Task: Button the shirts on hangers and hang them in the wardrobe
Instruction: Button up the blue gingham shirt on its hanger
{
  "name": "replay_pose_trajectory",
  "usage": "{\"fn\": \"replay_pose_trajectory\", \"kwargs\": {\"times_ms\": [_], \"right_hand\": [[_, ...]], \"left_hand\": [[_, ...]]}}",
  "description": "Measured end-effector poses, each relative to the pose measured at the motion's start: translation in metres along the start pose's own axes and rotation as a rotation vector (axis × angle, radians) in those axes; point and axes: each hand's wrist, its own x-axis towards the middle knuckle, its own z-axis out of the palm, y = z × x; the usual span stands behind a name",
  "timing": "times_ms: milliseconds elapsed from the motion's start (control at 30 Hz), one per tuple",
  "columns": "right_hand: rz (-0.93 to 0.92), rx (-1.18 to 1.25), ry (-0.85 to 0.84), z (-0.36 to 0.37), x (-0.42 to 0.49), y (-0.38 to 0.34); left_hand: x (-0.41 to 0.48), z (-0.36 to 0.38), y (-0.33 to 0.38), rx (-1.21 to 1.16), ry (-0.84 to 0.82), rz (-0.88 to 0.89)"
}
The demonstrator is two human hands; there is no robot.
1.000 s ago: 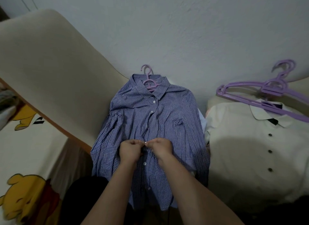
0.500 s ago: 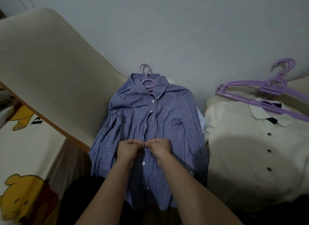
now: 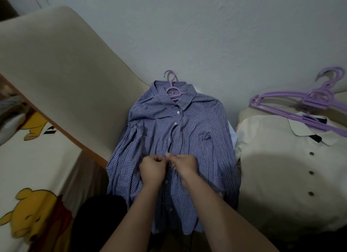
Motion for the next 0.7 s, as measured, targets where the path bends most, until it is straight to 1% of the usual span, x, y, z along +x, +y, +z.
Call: {"fn": "replay_pose_trajectory", "kwargs": {"times_ms": [133, 300, 367, 433, 500, 600, 700], "right_hand": [[0.025, -0.012, 0.003, 0.000, 0.003, -0.001], [0.035, -0.058, -0.026, 0.000, 0.004, -0.003], [0.033, -0.071, -0.032, -0.001, 0.004, -0.003], [0.035, -0.077, -0.035, -0.001, 0.006, -0.003], [0.036, -0.075, -0.026, -0.001, 0.008, -0.001], [0.019, -0.072, -0.004, 0.002, 0.008, 0.002], [-0.013, -0.084, 0.002, 0.004, 0.008, 0.005]], "left_hand": [[0.000, -0.001, -0.002, -0.065, -0.022, -0.027], [0.008, -0.005, 0.004, -0.270, -0.131, -0.215], [0.010, -0.008, 0.011, -0.316, -0.161, -0.266], [0.013, -0.009, 0.013, -0.284, -0.182, -0.263], [0.014, -0.009, 0.011, -0.207, -0.181, -0.214], [0.014, -0.008, 0.008, -0.012, -0.136, -0.097], [0.016, -0.010, 0.013, 0.145, -0.132, -0.021]]}}
